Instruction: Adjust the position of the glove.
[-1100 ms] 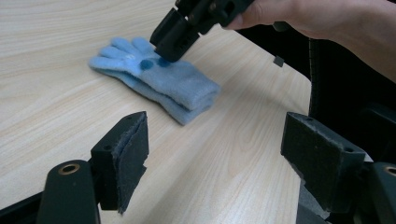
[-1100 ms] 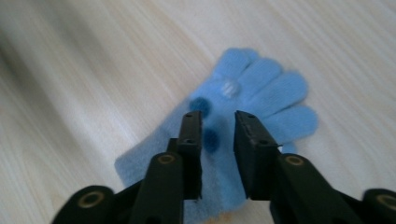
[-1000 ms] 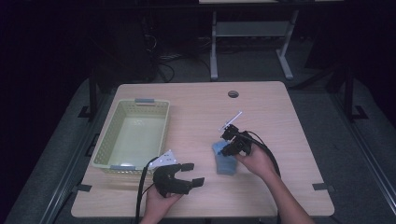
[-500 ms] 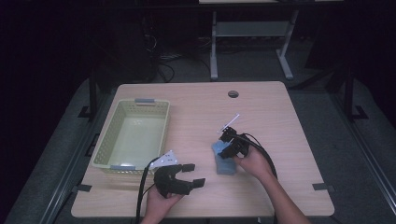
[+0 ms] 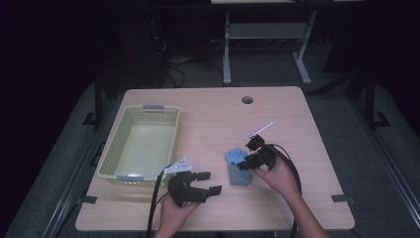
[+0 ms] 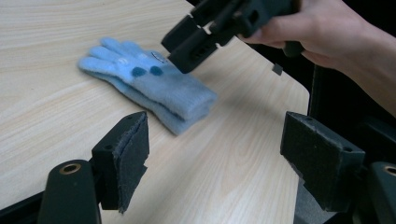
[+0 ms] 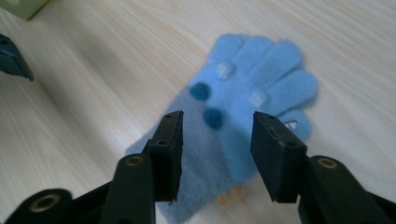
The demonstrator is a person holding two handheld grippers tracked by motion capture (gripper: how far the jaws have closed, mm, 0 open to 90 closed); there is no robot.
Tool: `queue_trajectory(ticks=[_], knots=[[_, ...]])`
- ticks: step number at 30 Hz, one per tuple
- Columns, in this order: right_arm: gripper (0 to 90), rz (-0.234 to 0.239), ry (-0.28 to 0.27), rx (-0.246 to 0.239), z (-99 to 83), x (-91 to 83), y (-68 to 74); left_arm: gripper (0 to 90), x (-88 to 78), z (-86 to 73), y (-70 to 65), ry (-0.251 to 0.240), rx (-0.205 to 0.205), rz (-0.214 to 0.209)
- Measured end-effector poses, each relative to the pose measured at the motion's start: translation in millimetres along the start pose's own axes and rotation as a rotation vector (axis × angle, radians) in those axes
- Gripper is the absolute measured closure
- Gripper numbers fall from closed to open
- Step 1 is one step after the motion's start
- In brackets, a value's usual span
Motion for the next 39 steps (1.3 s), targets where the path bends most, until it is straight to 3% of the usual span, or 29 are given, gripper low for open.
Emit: queue_trajectory(ticks=[7, 14, 20, 26, 33, 39], knots=[[45.4, 0.001, -0.027, 0.072, -12.7, -6.6, -9.1, 23.4, 15.8, 9.2, 3.7, -0.020, -0.072, 0.030], [42.1, 0.024, -0.056, 0.144, -26.1, -8.0, -16.3, 23.7, 32.6, 19.7, 9.2, 0.003, -0.134, 0.067], [40.6, 0.059, -0.087, 0.201, -36.2, -6.6, -20.0, 25.5, 49.0, 22.0, 23.2, 0.045, -0.253, 0.075], [39.6, 0.086, -0.112, 0.233, -43.9, -1.4, -21.7, 29.5, 60.7, 20.5, 36.2, 0.060, -0.400, 0.069], [40.1, 0.119, -0.117, 0.276, -49.7, 3.5, -18.8, 33.3, 68.8, 18.0, 46.0, 0.079, -0.466, 0.058], [42.0, 0.140, -0.118, 0.290, -51.5, 5.9, -16.4, 39.5, 73.1, 15.1, 48.2, 0.091, -0.480, 0.045]])
Point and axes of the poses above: each handheld gripper's, and its own axes: x roughly forward along the jaws, z roughly out of its top, y roughly to its left, the point moved 3 cm from there along x, roughly forward along the jaws, and after that the axes turned 9 degrees about -z, right-handed, at the moved point
